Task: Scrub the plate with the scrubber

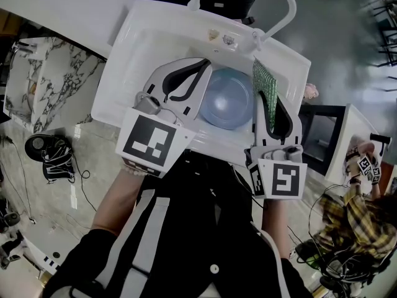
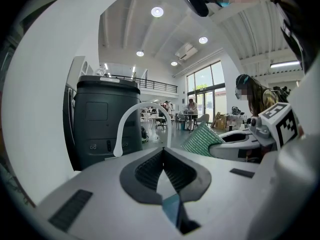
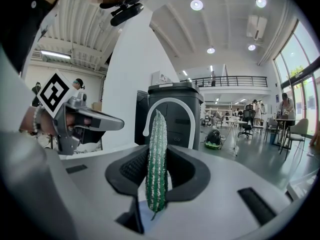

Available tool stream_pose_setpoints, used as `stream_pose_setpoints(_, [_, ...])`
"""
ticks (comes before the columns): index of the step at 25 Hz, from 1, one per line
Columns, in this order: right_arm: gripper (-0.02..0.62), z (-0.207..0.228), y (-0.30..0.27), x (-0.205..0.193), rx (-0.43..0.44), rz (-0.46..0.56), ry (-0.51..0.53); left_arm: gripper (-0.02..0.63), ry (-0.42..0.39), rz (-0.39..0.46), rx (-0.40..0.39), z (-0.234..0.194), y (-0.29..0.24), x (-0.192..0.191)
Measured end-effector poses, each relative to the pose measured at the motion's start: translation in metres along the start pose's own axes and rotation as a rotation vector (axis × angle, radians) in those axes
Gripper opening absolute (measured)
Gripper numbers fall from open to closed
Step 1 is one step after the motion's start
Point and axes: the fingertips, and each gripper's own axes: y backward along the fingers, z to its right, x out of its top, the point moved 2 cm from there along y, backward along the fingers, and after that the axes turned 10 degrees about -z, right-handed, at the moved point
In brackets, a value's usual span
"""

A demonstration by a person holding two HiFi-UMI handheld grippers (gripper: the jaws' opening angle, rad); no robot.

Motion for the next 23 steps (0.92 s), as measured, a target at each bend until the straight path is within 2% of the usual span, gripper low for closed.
stream_pose_setpoints(23, [0.095, -0.0033, -0.0042, -0.0028, 0.015, -0.015, 0.009, 0.0, 0.003, -0.007, -0.005, -0.0007, -0.0022, -0.002])
